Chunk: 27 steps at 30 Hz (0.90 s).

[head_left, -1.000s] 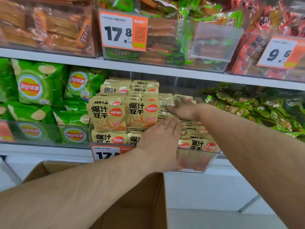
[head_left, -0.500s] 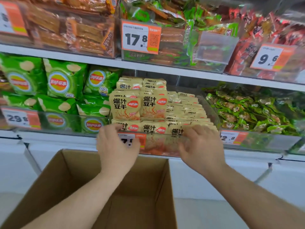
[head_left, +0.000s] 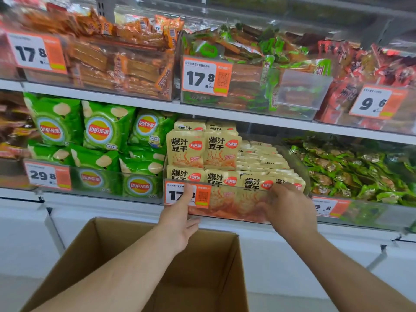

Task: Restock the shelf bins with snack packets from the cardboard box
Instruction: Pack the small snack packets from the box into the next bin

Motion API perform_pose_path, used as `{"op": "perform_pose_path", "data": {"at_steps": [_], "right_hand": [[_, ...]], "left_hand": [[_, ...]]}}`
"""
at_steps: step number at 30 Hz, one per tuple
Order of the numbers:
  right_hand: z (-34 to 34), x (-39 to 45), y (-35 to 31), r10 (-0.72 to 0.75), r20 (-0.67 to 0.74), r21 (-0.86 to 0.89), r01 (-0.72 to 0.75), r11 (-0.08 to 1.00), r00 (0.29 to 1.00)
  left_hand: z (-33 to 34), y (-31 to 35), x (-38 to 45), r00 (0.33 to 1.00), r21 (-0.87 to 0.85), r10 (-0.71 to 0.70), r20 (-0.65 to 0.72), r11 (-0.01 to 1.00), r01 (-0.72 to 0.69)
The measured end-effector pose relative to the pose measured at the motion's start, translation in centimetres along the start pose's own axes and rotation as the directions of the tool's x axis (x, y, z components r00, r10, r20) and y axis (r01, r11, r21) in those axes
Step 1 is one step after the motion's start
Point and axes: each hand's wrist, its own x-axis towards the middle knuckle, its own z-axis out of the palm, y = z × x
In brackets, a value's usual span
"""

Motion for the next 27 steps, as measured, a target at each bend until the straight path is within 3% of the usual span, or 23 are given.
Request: {"op": "perform_pose_path", "data": {"at_steps": [8,11,15,17,18,20,22,24,27], "right_hand": [[2.8,2.6,0.2,0.095,-0.006,0.135,-0.093,0.986,0.995],[3.4,2.3,0.4,0.094,-0.016,0.159,-0.090,0.983,0.995],[4.0,1.5,0.8,0.052,-0.061,0.170,-0.041,0.985,0.997],[3.8,0.9,0.8,0.008,-0.114,0.167,0.011,0.986,0.993],[3.3,0.7,0.5,0.012,-0.152,0.193,0.018,0.981,0.988],[1.7,0.8,-0.8,0.014,-0.239,0.248,0.047,0.968,0.971],[0.0,1.8,-3.1,-0.030,-0.220,0.280,0.093,0.956,0.975],[-0.7,3.7,-5.4,-0.107,-0.089,0.303,0.130,0.944,0.990],[-1.0,6.8,-8.7,-0.062,0.151,0.419,-0.008,0.908,0.987]], "left_hand": [[2.2,3.0,1.2,0.998,-0.067,-0.038,0.058,0.997,0.042],[2.2,3.1,1.3,0.999,-0.044,-0.032,0.017,0.999,0.032],[0.9,2.0,0.2,0.999,0.183,-0.003,0.032,0.983,-0.003],[-0.1,1.8,-0.3,0.981,0.424,0.192,-0.015,0.890,-0.167],[-0.5,2.0,-0.3,0.933,0.543,0.360,-0.018,0.787,-0.293],[-0.7,3.2,0.0,0.735,0.716,0.674,0.070,0.479,-0.508],[-0.4,4.7,0.7,0.558,0.772,0.814,0.162,0.248,-0.586],[0.3,6.3,1.8,0.483,0.790,0.855,0.189,0.160,-0.592],[1.5,8.2,3.7,0.487,0.812,0.861,0.145,0.178,-0.556]]}}
